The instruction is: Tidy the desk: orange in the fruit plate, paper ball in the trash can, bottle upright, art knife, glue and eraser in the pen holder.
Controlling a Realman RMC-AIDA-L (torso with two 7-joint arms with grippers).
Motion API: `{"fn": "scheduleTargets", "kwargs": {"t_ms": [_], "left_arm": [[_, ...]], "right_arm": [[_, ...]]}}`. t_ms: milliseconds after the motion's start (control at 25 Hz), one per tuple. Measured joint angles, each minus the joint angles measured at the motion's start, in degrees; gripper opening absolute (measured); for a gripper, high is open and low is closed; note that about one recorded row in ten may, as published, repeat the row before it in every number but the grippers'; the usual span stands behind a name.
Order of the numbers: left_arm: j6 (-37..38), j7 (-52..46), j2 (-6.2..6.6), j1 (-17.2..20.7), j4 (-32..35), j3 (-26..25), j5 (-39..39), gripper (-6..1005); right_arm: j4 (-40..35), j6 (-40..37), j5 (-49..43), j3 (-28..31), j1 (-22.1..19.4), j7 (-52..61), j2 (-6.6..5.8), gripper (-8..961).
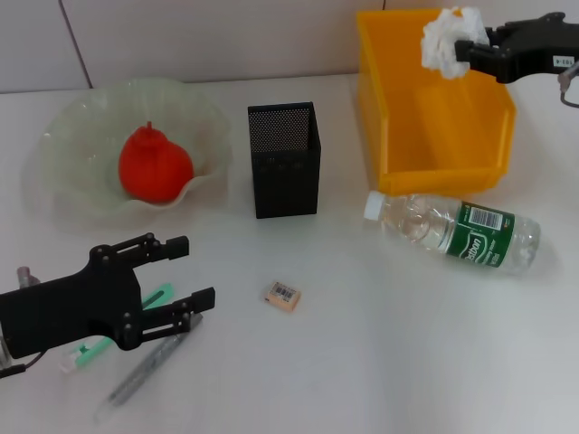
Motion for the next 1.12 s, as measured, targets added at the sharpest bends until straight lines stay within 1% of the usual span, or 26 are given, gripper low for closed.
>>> {"fn": "scheduleTargets", "kwargs": {"t_ms": [160,320,520,720,760,800,840,920,960,1000,1040,1120], "left_arm": [[-0.1,0.0,-0.1,-0.4,0.0,0.0,0.0,754],[-0.2,0.0,-0.28,-0.6,-0.1,0.0,-0.1,754],[-0.2,0.0,-0.41,-0.6,-0.2,0.0,-0.3,754],[-0.2,-0.1,-0.55,-0.6,-0.3,0.0,-0.3,754],[-0.2,-0.1,-0.55,-0.6,-0.3,0.0,-0.3,754],[-0.2,-0.1,-0.55,-0.6,-0.3,0.0,-0.3,754],[-0.2,-0.2,-0.55,-0.6,-0.3,0.0,-0.4,754],[-0.2,-0.4,-0.55,-0.5,-0.3,-0.2,-0.4,754],[-0.2,-0.4,-0.56,-0.5,-0.3,-0.5,-0.4,754],[-0.2,-0.4,-0.56,-0.5,-0.3,-0.5,-0.4,754],[-0.2,-0.4,-0.56,-0.5,-0.3,-0.5,-0.4,754],[-0.3,-0.5,-0.61,-0.5,-0.2,-0.6,-0.4,754]], "right_arm": [[3.2,4.0,-0.5,-0.2,0.3,0.0,-0.01,269],[4.2,5.3,-4.0,-0.3,1.1,1.4,0.0,263],[4.0,4.1,-8.1,-0.3,2.4,4.7,-0.03,333],[2.7,3.2,-8.3,-0.2,2.5,5.7,-0.04,526],[1.5,1.2,-8.5,0.0,2.7,7.2,-0.24,564],[1.5,1.2,-8.5,0.0,2.7,7.2,-0.24,607],[0.2,-1.0,-8.9,0.1,2.7,8.4,-0.42,650],[-3.8,-7.9,-11.4,0.5,3.2,12.1,-0.91,736],[-8.0,-16.7,-15.6,1.3,4.5,15.4,-1.46,779],[-9.6,-21.2,-17.6,1.8,5.5,16.7,-1.78,787],[-9.6,-21.2,-17.6,1.8,5.5,16.7,-1.78,795],[-11.7,-30.9,-21.3,3.6,8.5,17.6,-2.66,811]]}}
